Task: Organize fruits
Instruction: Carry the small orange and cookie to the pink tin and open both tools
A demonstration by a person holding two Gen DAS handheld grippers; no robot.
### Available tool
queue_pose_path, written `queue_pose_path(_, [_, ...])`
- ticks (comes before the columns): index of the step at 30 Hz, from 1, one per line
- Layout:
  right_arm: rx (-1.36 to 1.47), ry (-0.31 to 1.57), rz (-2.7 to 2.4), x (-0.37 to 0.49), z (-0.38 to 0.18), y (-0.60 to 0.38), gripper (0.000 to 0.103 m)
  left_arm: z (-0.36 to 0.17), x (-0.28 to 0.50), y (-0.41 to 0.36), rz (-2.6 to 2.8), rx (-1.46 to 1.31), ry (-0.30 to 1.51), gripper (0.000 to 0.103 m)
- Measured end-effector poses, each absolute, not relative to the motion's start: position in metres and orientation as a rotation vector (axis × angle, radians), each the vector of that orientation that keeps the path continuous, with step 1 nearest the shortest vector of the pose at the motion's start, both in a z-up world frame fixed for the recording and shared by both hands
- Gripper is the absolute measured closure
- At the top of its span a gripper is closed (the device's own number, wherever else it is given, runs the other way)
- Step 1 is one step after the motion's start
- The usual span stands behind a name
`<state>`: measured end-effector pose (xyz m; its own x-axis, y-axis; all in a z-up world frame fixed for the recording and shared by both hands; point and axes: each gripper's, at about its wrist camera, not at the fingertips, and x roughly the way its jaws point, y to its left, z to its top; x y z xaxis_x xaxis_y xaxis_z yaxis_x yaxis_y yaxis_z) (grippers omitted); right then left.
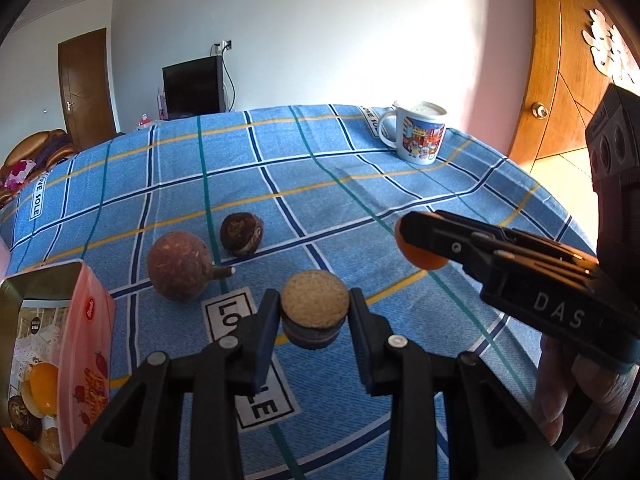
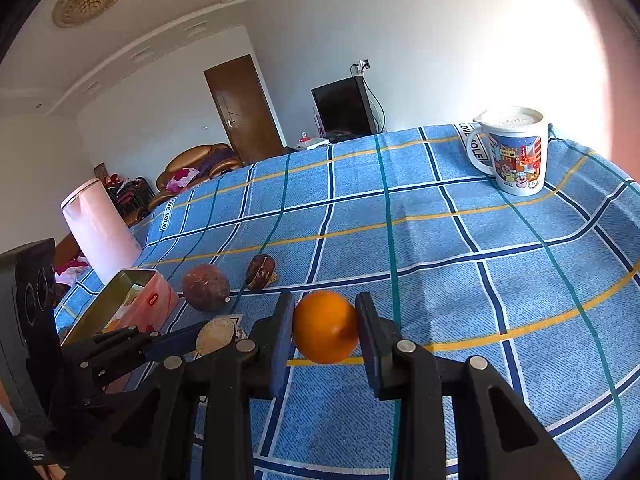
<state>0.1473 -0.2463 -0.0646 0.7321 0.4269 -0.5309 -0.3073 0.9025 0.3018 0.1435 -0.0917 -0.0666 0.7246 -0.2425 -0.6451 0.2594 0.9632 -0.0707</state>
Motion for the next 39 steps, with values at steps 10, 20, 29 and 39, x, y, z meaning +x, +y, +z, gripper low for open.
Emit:
queue_pose_path(10, [0.187, 0.573, 0.430, 0.138, -0.059, -0.246, 0.070, -0.059, 0.137, -0.087, -0.257, 0.015, 0.638, 0.067])
queue_pose_path(20, [0.179, 0.528, 0.446, 0.130, -0.054, -0.245, 0.070, -0.053, 0.127, -0.081, -0.237, 0.000, 0.574, 0.067])
queue_pose_path(29, [0.171, 0.497, 0.451, 0.124, -0.051, -0.245, 0.070, -0.049, 0.116, -0.083, -0.224, 0.021, 0.518, 0.067])
queue_pose_path(39, [0.163, 0.466, 0.452, 0.118, -0.048, -0.244, 0.070, -0.044, 0.108, -0.084, -0.214, 0.036, 0.469, 0.067])
